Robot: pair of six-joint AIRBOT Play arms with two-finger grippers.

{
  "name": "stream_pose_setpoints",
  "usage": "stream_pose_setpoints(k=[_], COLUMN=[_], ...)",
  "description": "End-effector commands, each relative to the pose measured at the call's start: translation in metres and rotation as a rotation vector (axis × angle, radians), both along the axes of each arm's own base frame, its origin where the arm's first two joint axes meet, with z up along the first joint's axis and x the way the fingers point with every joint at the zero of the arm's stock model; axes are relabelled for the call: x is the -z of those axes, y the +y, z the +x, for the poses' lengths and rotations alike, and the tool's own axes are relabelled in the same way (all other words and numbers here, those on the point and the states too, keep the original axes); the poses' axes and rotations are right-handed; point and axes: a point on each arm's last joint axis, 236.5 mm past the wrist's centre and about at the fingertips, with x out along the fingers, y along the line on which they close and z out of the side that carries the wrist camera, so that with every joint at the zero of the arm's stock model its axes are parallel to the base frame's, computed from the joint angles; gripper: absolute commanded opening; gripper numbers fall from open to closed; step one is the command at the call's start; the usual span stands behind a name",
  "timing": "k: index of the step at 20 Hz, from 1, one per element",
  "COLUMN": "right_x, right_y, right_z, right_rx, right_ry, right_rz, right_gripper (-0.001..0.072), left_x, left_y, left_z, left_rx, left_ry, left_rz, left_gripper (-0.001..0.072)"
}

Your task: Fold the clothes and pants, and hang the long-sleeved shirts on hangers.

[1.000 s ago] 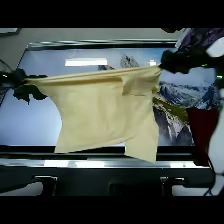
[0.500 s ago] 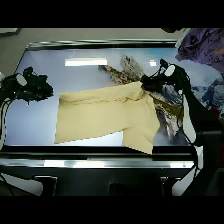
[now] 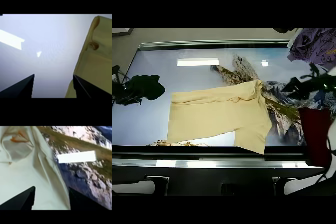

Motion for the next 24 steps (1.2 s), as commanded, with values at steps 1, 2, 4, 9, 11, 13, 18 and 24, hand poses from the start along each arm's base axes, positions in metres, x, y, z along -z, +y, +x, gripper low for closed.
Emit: stream_pose_setpoints(k=[1, 2, 4, 9, 11, 13, 18, 24], right_x=[0.024, 0.039, 0.063, 0.102, 0.109, 0.114, 0.121, 0.106], right_y=[-0.005, 0.004, 0.023, 0.056, 0.065, 0.072, 0.075, 0.072], right_z=[-0.055, -0.068, -0.084, -0.115, -0.117, -0.113, -0.101, -0.099], right_rx=[0.021, 0.004, -0.016, -0.068, -0.084, -0.101, -0.093, -0.104], right_ry=[0.083, 0.115, 0.150, 0.214, 0.212, 0.196, 0.162, 0.122], right_rz=[0.202, 0.226, 0.258, 0.276, 0.264, 0.236, 0.187, 0.158], right_gripper=[0.0486, 0.0486, 0.0486, 0.0487, 0.0487, 0.0486, 0.0084, 0.0035], left_x=[0.001, 0.005, 0.014, 0.023, 0.022, 0.022, 0.023, 0.067], left_y=[-0.001, -0.004, -0.010, -0.013, -0.014, -0.014, -0.014, -0.036], left_z=[-0.049, -0.061, -0.076, -0.081, -0.079, -0.078, -0.082, -0.147], left_rx=[-0.053, -0.059, -0.067, -0.129, -0.134, -0.135, -0.122, -0.190], left_ry=[0.035, 0.048, 0.073, 0.092, 0.083, 0.080, 0.086, 0.082], left_rz=[-0.059, -0.064, -0.075, -0.099, -0.104, -0.104, -0.103, -0.348], left_gripper=[0.0553, 0.0553, 0.0552, 0.0552, 0.0551, 0.0552, 0.0550, 0.0536])
